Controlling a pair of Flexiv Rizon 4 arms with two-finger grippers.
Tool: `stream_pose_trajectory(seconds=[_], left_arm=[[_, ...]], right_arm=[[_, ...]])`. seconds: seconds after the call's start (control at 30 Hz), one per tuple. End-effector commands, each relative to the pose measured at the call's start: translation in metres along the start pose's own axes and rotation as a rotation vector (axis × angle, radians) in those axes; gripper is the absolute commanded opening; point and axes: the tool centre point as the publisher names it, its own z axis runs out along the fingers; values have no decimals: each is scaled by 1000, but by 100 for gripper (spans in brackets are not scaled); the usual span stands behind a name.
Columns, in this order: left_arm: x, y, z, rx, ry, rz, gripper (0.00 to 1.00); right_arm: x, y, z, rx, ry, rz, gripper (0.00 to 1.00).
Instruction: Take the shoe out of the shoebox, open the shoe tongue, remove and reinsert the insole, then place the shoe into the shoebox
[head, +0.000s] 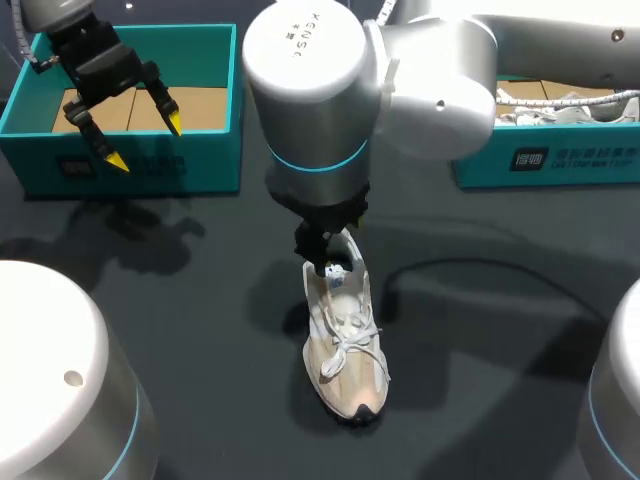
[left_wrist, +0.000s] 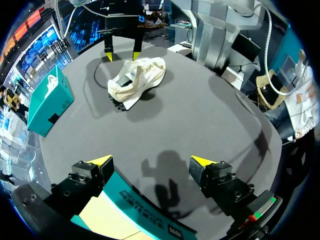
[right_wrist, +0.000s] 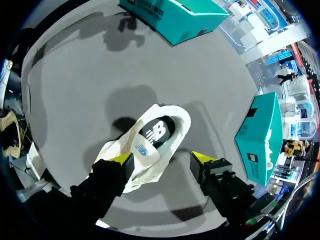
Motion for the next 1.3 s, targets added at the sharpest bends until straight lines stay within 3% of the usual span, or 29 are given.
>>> stream_pose_trajectory(seconds=[0.03, 0.23, 0.5, 0.6, 0.83, 1.07, 1.3], left_arm=[[1, 0, 0, -3, 1, 1, 100], [1, 0, 0, -3, 1, 1, 100], [1, 0, 0, -3, 1, 1, 100], [1, 0, 0, -3, 1, 1, 100], [1, 0, 0, -3, 1, 1, 100], [1, 0, 0, -3, 1, 1, 100], [1, 0, 0, -3, 1, 1, 100]], right_arm=[[1, -3, 1, -46, -22, -261, 100], [1, -3, 1, -46, -22, -261, 100], [-17, 27, 0, -87, -46, -518, 100], [-25, 34, 6, -102, -62, -612, 100], [-39, 36, 23, -165, -39, -685, 100], [-47, 40, 41, -172, -15, -734, 100], [-51, 45, 55, -205, 25, -737, 89]])
